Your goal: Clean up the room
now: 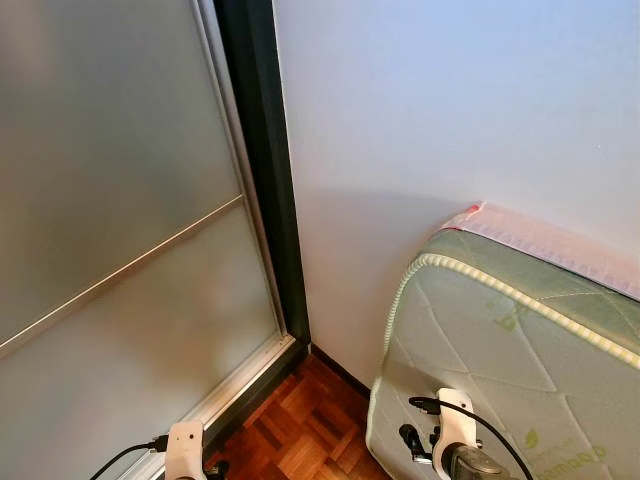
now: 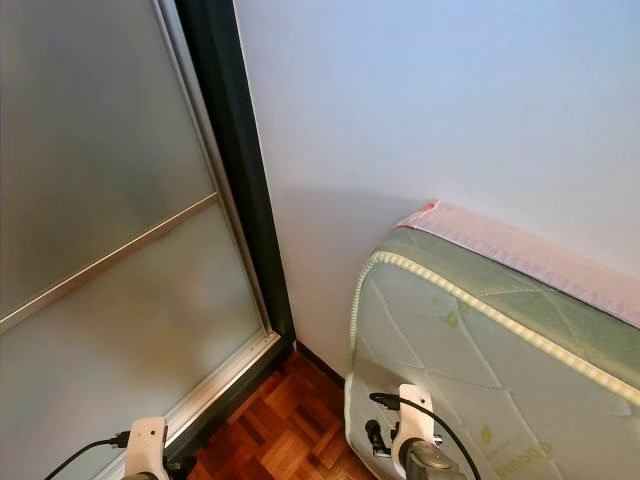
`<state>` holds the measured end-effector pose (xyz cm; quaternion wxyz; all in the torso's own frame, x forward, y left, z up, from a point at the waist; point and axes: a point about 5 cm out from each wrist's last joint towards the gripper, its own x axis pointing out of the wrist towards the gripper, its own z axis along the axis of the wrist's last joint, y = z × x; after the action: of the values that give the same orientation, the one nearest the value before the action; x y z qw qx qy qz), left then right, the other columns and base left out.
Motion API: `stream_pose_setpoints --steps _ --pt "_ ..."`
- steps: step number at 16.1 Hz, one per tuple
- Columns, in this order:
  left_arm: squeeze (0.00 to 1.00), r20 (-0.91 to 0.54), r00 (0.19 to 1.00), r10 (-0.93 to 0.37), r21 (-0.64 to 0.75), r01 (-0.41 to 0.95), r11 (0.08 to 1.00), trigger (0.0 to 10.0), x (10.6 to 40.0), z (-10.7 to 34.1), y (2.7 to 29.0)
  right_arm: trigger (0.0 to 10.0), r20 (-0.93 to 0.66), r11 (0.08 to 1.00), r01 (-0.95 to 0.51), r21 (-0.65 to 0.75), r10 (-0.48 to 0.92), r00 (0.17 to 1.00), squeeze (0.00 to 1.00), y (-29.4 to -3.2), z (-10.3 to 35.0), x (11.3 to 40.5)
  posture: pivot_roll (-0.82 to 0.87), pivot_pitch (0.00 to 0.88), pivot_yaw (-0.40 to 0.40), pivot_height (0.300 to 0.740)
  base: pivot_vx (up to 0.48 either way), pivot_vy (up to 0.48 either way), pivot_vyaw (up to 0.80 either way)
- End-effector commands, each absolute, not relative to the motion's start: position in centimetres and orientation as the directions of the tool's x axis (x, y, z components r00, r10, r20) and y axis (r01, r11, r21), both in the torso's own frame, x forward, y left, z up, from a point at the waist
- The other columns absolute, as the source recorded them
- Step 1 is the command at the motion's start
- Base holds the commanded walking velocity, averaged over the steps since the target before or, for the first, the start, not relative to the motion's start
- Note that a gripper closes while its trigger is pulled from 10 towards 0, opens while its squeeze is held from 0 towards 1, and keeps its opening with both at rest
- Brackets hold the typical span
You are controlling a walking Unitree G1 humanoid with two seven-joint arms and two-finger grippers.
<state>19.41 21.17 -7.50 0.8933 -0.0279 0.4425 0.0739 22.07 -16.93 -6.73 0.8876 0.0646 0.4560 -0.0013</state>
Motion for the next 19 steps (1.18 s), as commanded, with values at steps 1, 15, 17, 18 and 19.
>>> stream_pose_setpoints --steps 1,15,17,18,19 --pt "0.0 -0.805 0.582 0.116 0.03 -0.155 0.988 10.0 19.1 -7.61 21.57 10.0 -0.801 0.99 0.076 0.119 0.051 0.596 0.0 -17.0 -6.52 22.42 0.02 0.0 0.058 0.735 0.0 0.0 0.0" --pt "0.0 -0.804 0.583 0.113 0.027 -0.154 0.988 10.0 19.11 -7.6 21.56 10.0 -0.802 0.99 0.079 0.12 0.049 0.595 0.0 -17.01 -6.52 22.41 0.02 0.0 0.057 0.735 -0.196 0.0 0.0" --pt "0.0 -0.805 0.583 0.112 0.027 -0.153 0.988 10.0 19.11 -7.6 21.56 10.0 -0.802 0.99 0.079 0.12 0.05 0.595 0.0 -17.0 -6.52 22.41 0.02 0.0 0.057 0.735 -0.255 0.0 0.0" --pt "0.0 -0.805 0.583 0.112 0.027 -0.153 0.988 10.0 19.11 -7.6 21.55 10.0 -0.802 0.99 0.078 0.12 0.05 0.595 0.0 -17.0 -6.52 22.41 0.02 0.0 0.057 0.735 -0.36 0.0 0.0" --pt "0.0 -0.805 0.583 0.112 0.027 -0.152 0.988 10.0 19.12 -7.6 21.55 10.0 -0.802 0.99 0.079 0.12 0.05 0.595 0.0 -17.0 -6.52 22.41 0.02 0.0 0.057 0.735 -0.255 0.0 0.0"
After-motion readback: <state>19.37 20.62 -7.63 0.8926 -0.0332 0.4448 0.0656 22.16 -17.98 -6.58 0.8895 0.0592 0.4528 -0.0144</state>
